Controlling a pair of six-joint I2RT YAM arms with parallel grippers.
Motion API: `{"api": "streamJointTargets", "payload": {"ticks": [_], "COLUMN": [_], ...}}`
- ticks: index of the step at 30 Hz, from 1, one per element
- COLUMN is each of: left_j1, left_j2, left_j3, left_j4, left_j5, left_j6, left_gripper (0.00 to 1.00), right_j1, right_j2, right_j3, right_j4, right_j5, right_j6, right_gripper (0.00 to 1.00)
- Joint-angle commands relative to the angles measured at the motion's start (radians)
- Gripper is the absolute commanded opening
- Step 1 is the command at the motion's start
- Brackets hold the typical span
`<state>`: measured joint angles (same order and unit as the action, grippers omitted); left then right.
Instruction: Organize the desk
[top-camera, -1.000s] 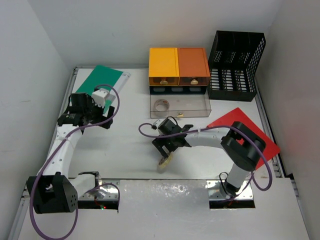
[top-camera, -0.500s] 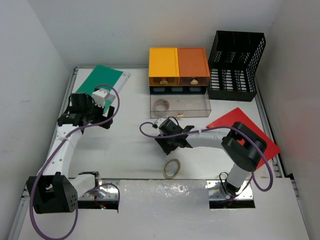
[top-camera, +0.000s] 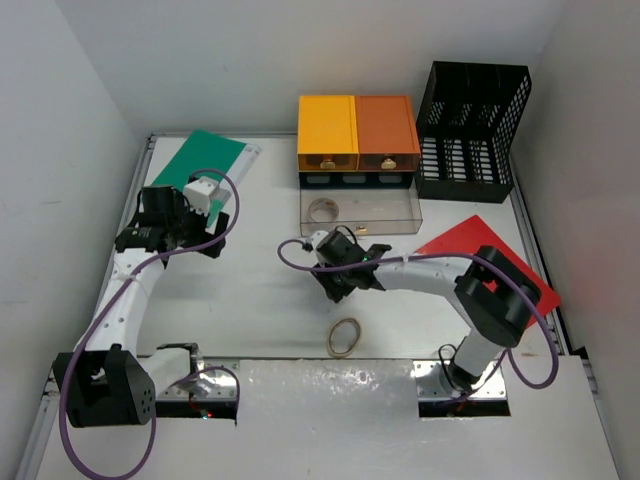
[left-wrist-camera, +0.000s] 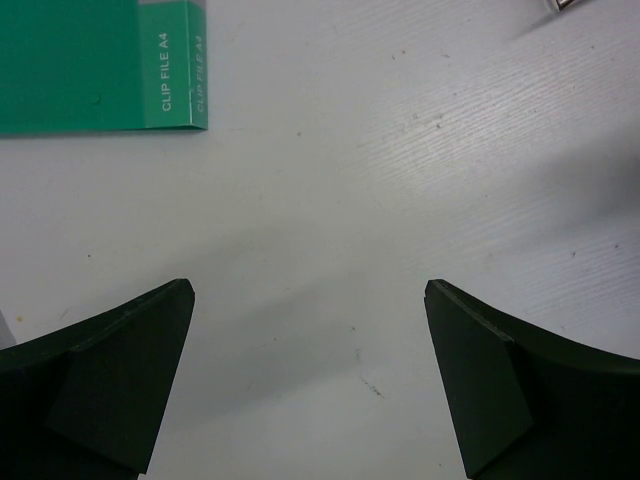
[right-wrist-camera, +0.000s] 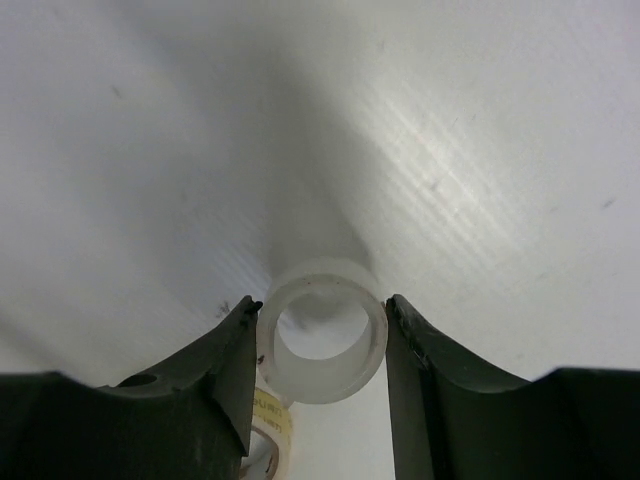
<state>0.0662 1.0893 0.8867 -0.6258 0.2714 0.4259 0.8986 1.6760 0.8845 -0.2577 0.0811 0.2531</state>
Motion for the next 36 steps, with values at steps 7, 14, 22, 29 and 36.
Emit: {"api": "streamJointTargets", "payload": {"ticks": [7,14,22,29,36], "left_j1": [0.007,0.007,0.009,0.007,0.007], "left_j2": [-0.039,-0.045,-0.043,-0.046,-0.045], "left_j3": [0.006,-0.011,-0.003,0.004,0.015], "left_j4": [0.015,0.028,0.021,0.008,0.001], "left_j5": [-0.008,-0.018,-0.024,-0.031,-0.023], "left_j6": [0.017,0.019,0.019,0.017,0.010], "left_gripper": [1.00,1.00,0.99,1.00,1.00], "right_j1": [-0.250,-0.389,-0.451,-0.469,-0.471], "right_j2": [-0.061,0.187,0.361,0.450,0.426], "right_j3": [0.318,0.568,0.577,0.620,0.639], "right_j4": [-0.014,-0.095,-0.011,-0.018,-0.087], "right_j5": [0.061,0.054,0.083,0.072,0.029], "right_j6": [-0.090,-0.120,-0.075,-0.080,-0.110], "right_gripper": [0.03,0.03,0.10,0.31,0.81]}}
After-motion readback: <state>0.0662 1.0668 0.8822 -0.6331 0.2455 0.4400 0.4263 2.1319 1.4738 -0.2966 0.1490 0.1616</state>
